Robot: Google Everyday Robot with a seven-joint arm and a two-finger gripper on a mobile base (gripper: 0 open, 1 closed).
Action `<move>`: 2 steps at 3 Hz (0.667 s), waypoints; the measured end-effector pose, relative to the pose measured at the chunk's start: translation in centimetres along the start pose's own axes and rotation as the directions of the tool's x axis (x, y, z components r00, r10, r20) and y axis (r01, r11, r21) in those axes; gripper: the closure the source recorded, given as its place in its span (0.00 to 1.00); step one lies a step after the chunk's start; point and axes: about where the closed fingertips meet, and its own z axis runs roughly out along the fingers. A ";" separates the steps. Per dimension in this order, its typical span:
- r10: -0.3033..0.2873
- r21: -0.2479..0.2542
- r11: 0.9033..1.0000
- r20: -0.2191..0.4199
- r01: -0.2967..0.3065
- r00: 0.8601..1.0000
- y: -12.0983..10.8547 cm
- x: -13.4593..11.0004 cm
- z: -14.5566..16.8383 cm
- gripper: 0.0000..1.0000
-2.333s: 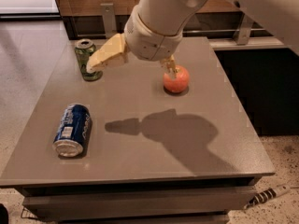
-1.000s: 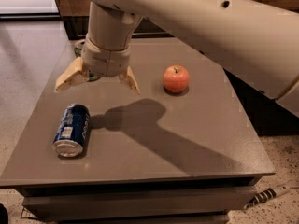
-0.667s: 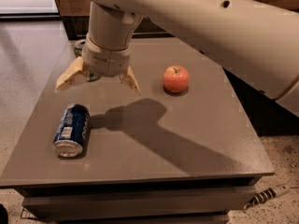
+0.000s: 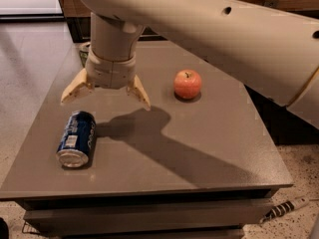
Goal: Place pepsi can upright
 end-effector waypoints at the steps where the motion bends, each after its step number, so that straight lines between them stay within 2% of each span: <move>1: 0.025 0.008 1.000 -0.005 -0.025 1.000 -0.2 0.6 0.7 0.00; 2: 0.024 0.006 1.000 0.012 -0.024 1.000 0.1 1.4 0.7 0.00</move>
Offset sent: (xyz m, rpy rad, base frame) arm -0.0249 0.0037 -0.0045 0.0007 -0.0277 -0.0310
